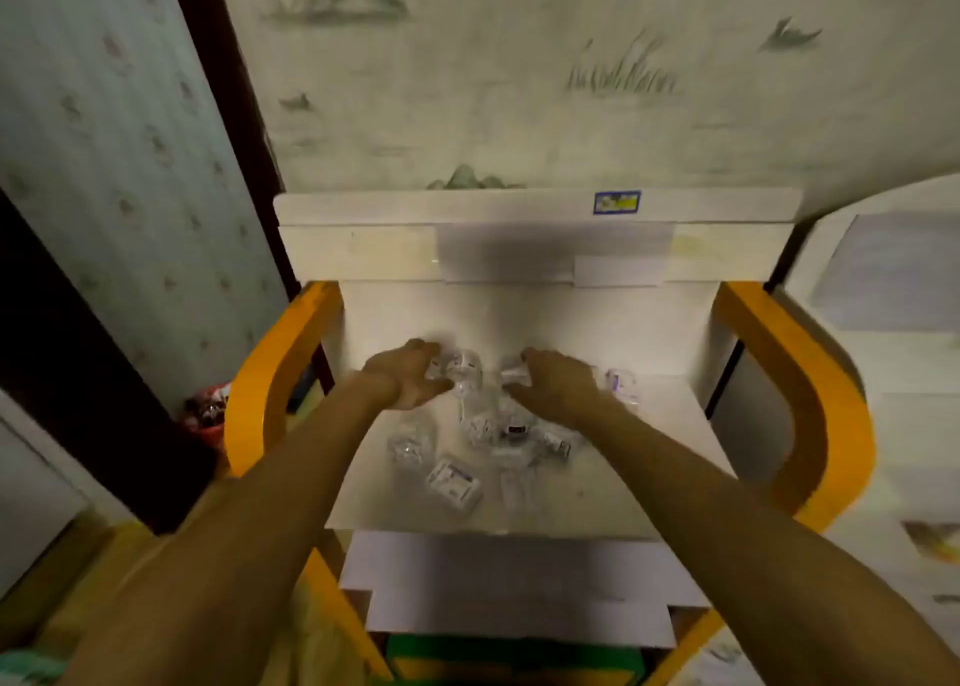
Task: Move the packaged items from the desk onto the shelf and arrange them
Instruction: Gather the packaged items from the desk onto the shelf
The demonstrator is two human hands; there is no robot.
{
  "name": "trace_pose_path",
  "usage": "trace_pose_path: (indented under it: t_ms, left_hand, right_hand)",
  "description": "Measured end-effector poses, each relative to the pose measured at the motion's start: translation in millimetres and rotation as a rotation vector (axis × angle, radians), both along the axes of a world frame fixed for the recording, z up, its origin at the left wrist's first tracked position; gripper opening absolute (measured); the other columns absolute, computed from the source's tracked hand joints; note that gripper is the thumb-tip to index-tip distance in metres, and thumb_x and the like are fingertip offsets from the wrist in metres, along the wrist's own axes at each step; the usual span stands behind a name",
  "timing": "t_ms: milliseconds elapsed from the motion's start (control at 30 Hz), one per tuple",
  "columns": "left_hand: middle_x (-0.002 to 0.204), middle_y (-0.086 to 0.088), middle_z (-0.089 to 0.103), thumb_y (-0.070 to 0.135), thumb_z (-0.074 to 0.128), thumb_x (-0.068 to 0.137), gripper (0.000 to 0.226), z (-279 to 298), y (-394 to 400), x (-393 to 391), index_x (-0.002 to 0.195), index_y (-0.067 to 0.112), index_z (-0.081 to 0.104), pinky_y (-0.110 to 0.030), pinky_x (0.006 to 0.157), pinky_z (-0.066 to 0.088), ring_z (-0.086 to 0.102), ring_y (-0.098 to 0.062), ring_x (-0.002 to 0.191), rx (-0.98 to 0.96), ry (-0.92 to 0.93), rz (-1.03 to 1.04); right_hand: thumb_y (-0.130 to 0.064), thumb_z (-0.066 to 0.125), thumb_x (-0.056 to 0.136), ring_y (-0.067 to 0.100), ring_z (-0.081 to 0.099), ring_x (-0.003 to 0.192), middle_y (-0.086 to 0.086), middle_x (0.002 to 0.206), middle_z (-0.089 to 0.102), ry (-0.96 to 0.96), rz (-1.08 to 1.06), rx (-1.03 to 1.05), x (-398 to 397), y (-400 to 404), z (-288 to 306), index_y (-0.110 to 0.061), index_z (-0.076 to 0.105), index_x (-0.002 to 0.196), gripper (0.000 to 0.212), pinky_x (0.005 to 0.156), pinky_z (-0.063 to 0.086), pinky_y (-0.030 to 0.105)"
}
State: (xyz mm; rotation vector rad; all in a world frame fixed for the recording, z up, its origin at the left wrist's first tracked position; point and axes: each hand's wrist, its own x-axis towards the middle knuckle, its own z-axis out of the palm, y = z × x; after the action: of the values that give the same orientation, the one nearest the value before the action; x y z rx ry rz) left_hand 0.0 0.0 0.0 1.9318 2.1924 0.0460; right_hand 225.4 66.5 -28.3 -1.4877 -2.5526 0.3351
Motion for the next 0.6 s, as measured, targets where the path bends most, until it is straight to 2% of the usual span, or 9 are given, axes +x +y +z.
trace_pose_path:
  t_ms: [100, 200, 267, 333, 467, 533, 600]
  left_hand:
    - [0.162, 0.001, 0.027, 0.073, 0.049, 0.087, 0.087, -53.4, -12.0, -16.2, 0.157, 0.026, 0.024, -0.039, 0.111, 0.035, 0.038, -0.025, 0.142, -0.11, -0.061, -0.042]
    - [0.163, 0.004, 0.023, 0.078, 0.056, 0.079, 0.096, -92.9, -12.8, -37.0, 0.156, 0.03, 0.024, -0.04, 0.114, 0.035, 0.034, -0.023, 0.144, -0.139, -0.059, -0.072]
    - [0.164, 0.003, 0.02, 0.075, 0.063, 0.077, 0.1, -104.0, -6.3, -51.9, 0.157, 0.029, 0.022, -0.042, 0.114, 0.035, 0.032, -0.023, 0.144, -0.161, -0.025, -0.109]
    - [0.163, 0.003, 0.021, 0.068, 0.07, 0.076, 0.102, -118.1, -4.5, -59.6, 0.156, 0.03, 0.021, -0.041, 0.113, 0.037, 0.035, -0.024, 0.142, -0.21, -0.053, -0.151]
    - [0.155, 0.0, 0.038, 0.053, 0.078, 0.077, 0.093, -132.9, 4.8, -69.4, 0.152, 0.03, 0.028, -0.037, 0.102, 0.046, 0.049, -0.024, 0.129, -0.186, -0.164, -0.206]
    - [0.146, -0.001, 0.048, 0.051, 0.079, 0.078, 0.087, -132.8, 11.1, -73.5, 0.149, 0.029, 0.034, -0.035, 0.098, 0.046, 0.053, -0.024, 0.124, -0.201, -0.185, -0.212]
    - [0.141, 0.0, 0.053, 0.052, 0.08, 0.076, 0.085, -131.0, 15.9, -79.0, 0.146, 0.028, 0.038, -0.034, 0.095, 0.047, 0.056, -0.022, 0.118, -0.201, -0.205, -0.198]
  right_hand:
    - [-0.05, 0.059, 0.092, 0.027, 0.06, 0.117, 0.008, 0.132, 0.062, -0.045, 0.026, -0.108, -26.0, -14.7, -43.7, -0.018, 0.052, 0.137, 0.056, 0.096, 0.05, 0.038]
    - [-0.057, 0.062, 0.086, 0.03, 0.052, 0.121, 0.009, 0.137, 0.052, -0.11, 0.013, -0.11, -46.8, -22.7, -74.1, -0.018, 0.045, 0.139, 0.069, 0.092, 0.049, 0.041]
    - [-0.056, 0.065, 0.081, 0.031, 0.047, 0.124, 0.01, 0.136, 0.044, -0.088, -0.01, -0.004, -53.3, -24.4, -85.6, -0.017, 0.044, 0.139, 0.073, 0.088, 0.05, 0.042]
    - [-0.059, 0.066, 0.078, 0.028, 0.047, 0.121, 0.007, 0.133, 0.044, -0.055, -0.05, 0.059, -51.1, -32.4, -98.2, -0.018, 0.046, 0.134, 0.073, 0.084, 0.053, 0.041]
    - [-0.065, 0.069, 0.074, 0.025, 0.05, 0.122, 0.003, 0.139, 0.046, -0.077, -0.109, 0.052, -37.3, -37.3, -121.1, -0.023, 0.046, 0.137, 0.08, 0.089, 0.054, 0.04]
    - [-0.058, 0.07, 0.078, 0.025, 0.053, 0.121, 0.002, 0.14, 0.049, -0.07, -0.122, 0.023, -34.1, -40.0, -125.1, -0.025, 0.05, 0.137, 0.071, 0.092, 0.053, 0.041]
    - [-0.048, 0.067, 0.086, 0.026, 0.058, 0.117, 0.001, 0.138, 0.056, -0.016, -0.119, 0.024, -32.3, -43.3, -125.8, -0.026, 0.057, 0.133, 0.053, 0.09, 0.052, 0.039]
